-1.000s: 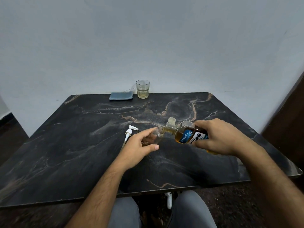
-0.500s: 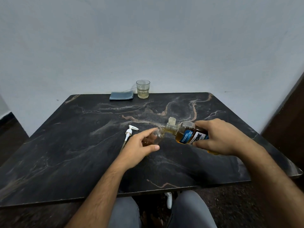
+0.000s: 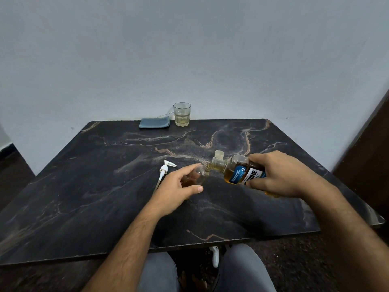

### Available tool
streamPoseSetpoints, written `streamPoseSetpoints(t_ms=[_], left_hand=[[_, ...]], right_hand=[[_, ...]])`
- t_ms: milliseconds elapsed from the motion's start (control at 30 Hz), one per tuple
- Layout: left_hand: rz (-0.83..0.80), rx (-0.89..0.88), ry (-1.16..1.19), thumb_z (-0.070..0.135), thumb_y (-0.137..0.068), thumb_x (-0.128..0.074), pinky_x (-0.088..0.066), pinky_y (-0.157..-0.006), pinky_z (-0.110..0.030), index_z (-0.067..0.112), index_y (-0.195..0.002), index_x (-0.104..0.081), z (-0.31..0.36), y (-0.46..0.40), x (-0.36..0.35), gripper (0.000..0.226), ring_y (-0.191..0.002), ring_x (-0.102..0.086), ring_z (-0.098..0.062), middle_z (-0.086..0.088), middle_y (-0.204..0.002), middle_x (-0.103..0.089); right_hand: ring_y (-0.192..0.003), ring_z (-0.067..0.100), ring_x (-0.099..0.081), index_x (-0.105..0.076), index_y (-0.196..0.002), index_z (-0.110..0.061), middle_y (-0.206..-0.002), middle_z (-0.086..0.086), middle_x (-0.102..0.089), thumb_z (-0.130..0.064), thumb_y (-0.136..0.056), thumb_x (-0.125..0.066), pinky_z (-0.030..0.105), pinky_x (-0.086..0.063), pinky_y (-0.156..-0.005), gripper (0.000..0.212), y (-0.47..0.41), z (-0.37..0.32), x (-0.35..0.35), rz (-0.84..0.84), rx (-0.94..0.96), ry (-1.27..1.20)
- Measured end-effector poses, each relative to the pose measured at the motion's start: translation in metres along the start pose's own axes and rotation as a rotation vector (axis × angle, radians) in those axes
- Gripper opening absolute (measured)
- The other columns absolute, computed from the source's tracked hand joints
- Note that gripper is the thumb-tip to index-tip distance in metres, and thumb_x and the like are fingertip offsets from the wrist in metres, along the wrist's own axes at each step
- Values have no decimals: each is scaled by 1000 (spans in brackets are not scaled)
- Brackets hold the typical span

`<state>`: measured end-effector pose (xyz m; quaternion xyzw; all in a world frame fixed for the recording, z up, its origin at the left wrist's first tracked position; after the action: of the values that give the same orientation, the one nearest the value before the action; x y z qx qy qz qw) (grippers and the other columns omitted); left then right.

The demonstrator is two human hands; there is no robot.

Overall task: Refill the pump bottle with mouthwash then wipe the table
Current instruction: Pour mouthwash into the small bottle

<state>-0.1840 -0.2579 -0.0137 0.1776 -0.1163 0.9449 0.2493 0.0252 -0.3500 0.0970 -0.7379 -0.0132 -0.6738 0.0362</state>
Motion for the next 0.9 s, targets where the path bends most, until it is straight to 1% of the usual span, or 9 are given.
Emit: streamPoseSetpoints(t_ms=[267, 400, 533, 700, 767, 833, 900], left_hand=[[6, -6, 0, 20, -81, -77, -46, -108, -43, 37, -138, -55, 0, 0, 0, 64, -119, -60, -4, 11, -126, -67], [7, -6, 12, 22, -79, -78, -46, -107, -45, 39, -137, -55, 1, 1, 0, 65, -117, -61, -3, 12, -124, -68], [5, -6, 21, 27, -76, -77, -47, -107, -46, 40, -137, -55, 4, 1, -1, 66, -118, -61, -2, 14, -124, -68], [2, -5, 34, 28, -77, -77, -47, -107, -45, 45, -135, -54, 3, 2, -2, 65, -119, -60, -3, 14, -124, -67], [-2, -16, 64, 24, -79, -77, -48, -106, -42, 45, -134, -56, 5, 2, -3, 63, -118, -61, -5, 13, -123, -68], [1, -33, 105, 12, -82, -77, -50, -102, -33, 44, -129, -59, 8, 1, -4, 60, -117, -63, -5, 12, -123, -69], [1, -41, 145, 6, -83, -75, -51, -97, -24, 44, -126, -58, 11, 1, -5, 59, -117, -63, -5, 12, -122, -70]], right_hand=[[-67, -6, -54, -50, -93, -39, -75, -20, -58, -45, -84, -70, 17, -33, -54, 23, 0, 0, 1, -11, 5, -10], [-70, -2, -57, -55, -96, -36, -79, -17, -62, -46, -82, -70, 21, -37, -56, 23, -2, 2, 1, -4, 3, -5], [-70, -1, -58, -52, -93, -37, -79, -16, -63, -45, -82, -70, 23, -38, -57, 23, -3, 3, 0, -11, -1, 3], [-73, 2, -62, -58, -99, -33, -84, -14, -68, -43, -81, -71, 25, -46, -60, 24, -4, 5, -1, -22, -17, -28], [-70, 1, -63, -60, -97, -31, -80, -14, -68, -41, -80, -72, 29, -51, -61, 23, -3, 7, -1, -9, -25, -74], [-66, 2, -64, -62, -94, -30, -76, -13, -68, -37, -78, -73, 36, -57, -64, 22, -3, 9, -1, 9, -29, -145], [-63, 5, -66, -63, -92, -29, -73, -11, -69, -33, -76, -75, 40, -59, -64, 20, -3, 11, -4, 20, -27, -236]])
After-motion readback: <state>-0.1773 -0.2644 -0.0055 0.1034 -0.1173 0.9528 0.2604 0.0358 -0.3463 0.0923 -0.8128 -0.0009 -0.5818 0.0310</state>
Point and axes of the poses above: each hand's wrist, its own y-axis away from the middle knuckle, its own x-axis out of the back of the hand, z = x × y, the point moved 6 cm from there along -y, towards the middle knuckle
